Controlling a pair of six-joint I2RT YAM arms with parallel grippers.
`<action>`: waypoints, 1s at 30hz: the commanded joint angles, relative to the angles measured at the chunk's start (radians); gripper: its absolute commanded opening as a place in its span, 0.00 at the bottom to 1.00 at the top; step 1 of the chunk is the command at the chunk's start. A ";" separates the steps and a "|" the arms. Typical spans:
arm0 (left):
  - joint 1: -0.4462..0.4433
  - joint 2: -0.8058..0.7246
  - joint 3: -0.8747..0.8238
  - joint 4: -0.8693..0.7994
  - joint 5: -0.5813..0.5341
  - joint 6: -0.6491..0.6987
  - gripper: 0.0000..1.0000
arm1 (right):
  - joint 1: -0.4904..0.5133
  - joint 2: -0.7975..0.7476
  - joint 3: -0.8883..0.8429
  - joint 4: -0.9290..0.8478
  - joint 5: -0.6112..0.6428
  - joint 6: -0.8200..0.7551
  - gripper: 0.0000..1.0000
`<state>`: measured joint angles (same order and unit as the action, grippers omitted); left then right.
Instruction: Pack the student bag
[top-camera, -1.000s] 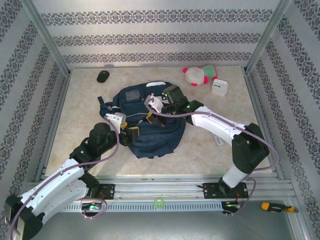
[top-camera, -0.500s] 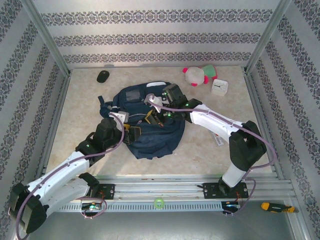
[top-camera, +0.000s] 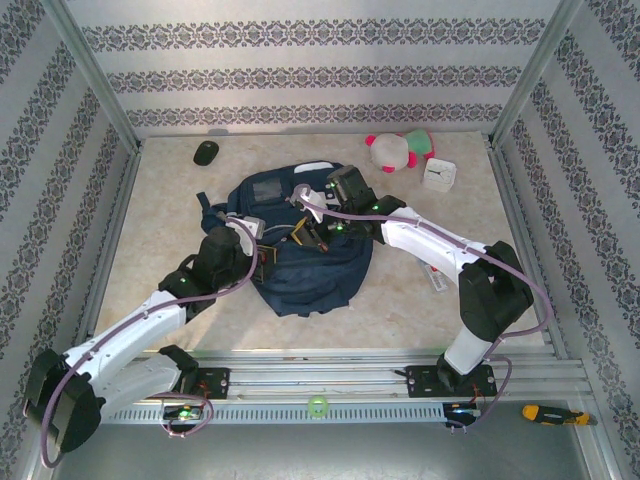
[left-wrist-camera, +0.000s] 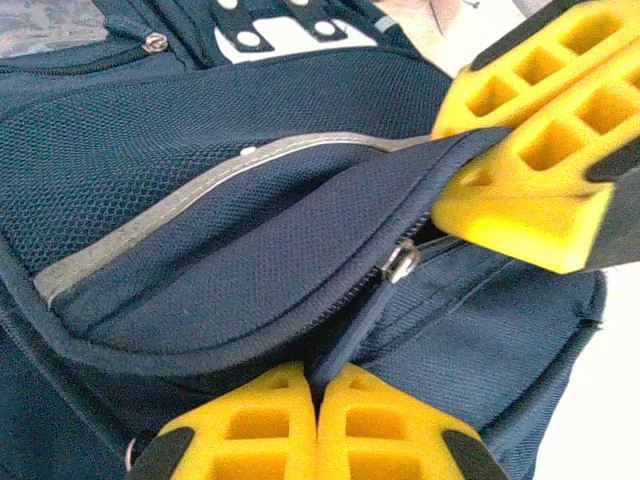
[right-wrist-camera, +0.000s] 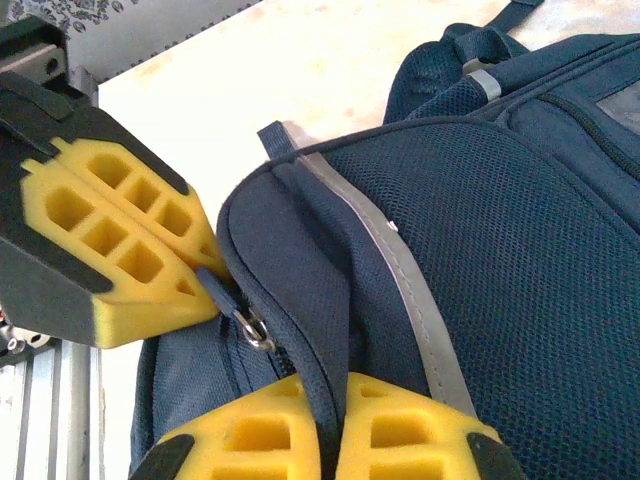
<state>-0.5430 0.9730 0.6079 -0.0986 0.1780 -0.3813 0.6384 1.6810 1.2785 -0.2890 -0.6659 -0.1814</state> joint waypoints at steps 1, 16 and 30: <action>-0.002 -0.067 -0.016 0.006 -0.026 0.015 0.00 | -0.003 -0.028 0.037 0.054 -0.072 0.006 0.00; 0.053 -0.154 -0.019 -0.224 -0.262 0.001 0.00 | -0.048 -0.108 -0.007 0.042 -0.139 -0.055 0.00; 0.097 -0.202 -0.070 -0.027 0.023 0.089 0.45 | -0.062 -0.115 -0.021 0.049 -0.162 -0.055 0.00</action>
<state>-0.4557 0.7998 0.5613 -0.2577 0.0425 -0.3454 0.5781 1.5993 1.2457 -0.3069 -0.7429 -0.2390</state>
